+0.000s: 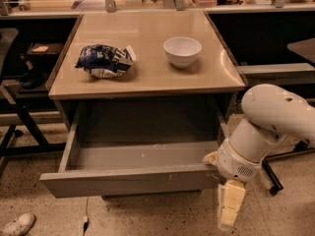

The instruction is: Open top drawer

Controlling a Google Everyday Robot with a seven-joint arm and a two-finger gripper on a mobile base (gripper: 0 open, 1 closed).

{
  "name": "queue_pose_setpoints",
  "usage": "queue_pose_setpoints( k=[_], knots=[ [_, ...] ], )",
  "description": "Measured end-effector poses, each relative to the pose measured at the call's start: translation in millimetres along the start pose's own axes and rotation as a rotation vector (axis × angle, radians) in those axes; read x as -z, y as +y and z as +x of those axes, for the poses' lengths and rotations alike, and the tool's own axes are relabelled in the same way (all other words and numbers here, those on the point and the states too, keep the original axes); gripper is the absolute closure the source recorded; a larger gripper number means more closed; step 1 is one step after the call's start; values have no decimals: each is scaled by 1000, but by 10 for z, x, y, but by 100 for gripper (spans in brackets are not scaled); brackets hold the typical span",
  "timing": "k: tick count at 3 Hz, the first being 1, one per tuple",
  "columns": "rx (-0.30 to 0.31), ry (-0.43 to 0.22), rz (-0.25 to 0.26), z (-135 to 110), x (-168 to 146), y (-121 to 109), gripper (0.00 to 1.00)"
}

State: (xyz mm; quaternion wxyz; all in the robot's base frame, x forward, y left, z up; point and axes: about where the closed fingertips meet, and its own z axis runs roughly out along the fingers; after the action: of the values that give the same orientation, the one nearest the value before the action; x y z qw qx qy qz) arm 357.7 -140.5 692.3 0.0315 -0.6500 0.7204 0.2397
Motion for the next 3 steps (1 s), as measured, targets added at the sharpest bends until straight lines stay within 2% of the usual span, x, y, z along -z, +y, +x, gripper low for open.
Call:
queue_pose_setpoints(
  k=[1,2,3],
  knots=[
    [8,-12,-3,-73,52,-189,0],
    [26,-36,-72,-95,-50,-250,0],
    [18,-50,-130,5,-81,-98,0]
  ],
)
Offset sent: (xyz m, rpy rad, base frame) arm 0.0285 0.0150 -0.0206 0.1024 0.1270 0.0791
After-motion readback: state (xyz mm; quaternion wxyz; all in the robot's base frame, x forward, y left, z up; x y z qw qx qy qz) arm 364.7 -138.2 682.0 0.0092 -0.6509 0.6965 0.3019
